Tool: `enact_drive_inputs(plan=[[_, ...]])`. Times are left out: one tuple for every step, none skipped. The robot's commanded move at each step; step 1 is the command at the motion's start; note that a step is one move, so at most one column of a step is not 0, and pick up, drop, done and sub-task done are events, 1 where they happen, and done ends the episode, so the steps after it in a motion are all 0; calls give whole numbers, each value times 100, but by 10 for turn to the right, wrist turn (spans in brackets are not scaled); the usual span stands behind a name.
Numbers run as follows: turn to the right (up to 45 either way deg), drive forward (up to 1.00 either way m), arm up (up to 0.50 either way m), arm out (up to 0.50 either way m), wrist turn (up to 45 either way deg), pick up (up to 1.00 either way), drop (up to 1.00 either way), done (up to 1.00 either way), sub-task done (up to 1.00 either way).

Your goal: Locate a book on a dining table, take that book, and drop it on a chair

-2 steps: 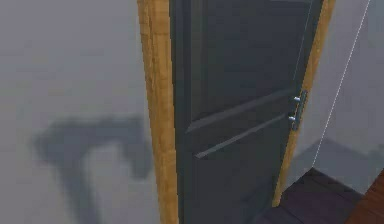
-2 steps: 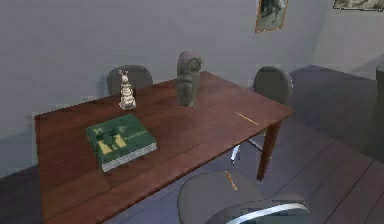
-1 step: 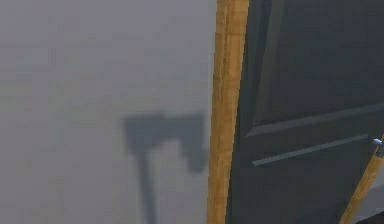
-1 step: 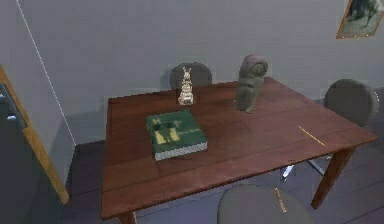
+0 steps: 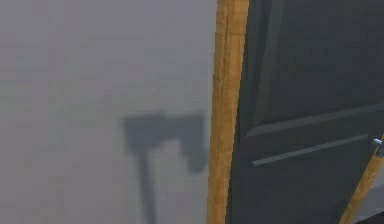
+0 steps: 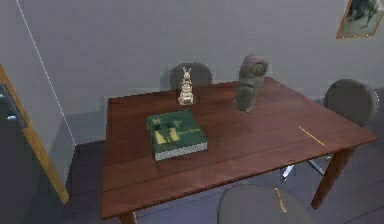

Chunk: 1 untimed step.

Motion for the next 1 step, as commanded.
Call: enact_drive_inputs(plan=[[0,0,34,0,0,0,0,0,0]])
